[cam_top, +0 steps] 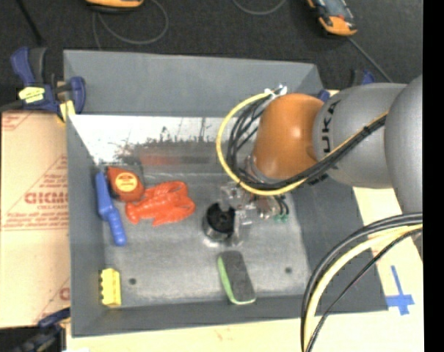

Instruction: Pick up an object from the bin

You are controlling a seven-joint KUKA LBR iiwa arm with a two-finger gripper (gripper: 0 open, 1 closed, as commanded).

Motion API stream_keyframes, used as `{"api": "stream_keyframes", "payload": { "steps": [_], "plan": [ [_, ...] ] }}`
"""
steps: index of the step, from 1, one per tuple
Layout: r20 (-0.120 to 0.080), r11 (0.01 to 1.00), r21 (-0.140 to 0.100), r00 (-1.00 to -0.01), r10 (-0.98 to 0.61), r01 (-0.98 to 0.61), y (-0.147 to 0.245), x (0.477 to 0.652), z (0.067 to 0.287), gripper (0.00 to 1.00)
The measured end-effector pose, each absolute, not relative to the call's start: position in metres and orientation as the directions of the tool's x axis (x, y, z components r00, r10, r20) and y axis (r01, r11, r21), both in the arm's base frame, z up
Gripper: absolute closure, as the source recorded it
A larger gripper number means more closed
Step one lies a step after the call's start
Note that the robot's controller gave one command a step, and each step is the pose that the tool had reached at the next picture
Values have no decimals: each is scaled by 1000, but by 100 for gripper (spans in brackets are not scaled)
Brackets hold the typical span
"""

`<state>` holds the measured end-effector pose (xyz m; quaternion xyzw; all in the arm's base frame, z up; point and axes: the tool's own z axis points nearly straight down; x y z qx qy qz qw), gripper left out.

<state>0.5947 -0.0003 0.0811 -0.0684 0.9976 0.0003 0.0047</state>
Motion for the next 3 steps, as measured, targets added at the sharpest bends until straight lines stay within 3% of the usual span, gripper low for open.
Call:
{"api": "stream_keyframes", "payload": {
  "steps": [1,2,3],
  "plan": [
    [-16,989,-2,-989,-148,-148,-10,595,80,100],
    [-4,987,-2,-987,-160,-160,0,591,110,100],
    [-12,983,-2,-983,-182,-182,15,586,119,100]
  ]
}}
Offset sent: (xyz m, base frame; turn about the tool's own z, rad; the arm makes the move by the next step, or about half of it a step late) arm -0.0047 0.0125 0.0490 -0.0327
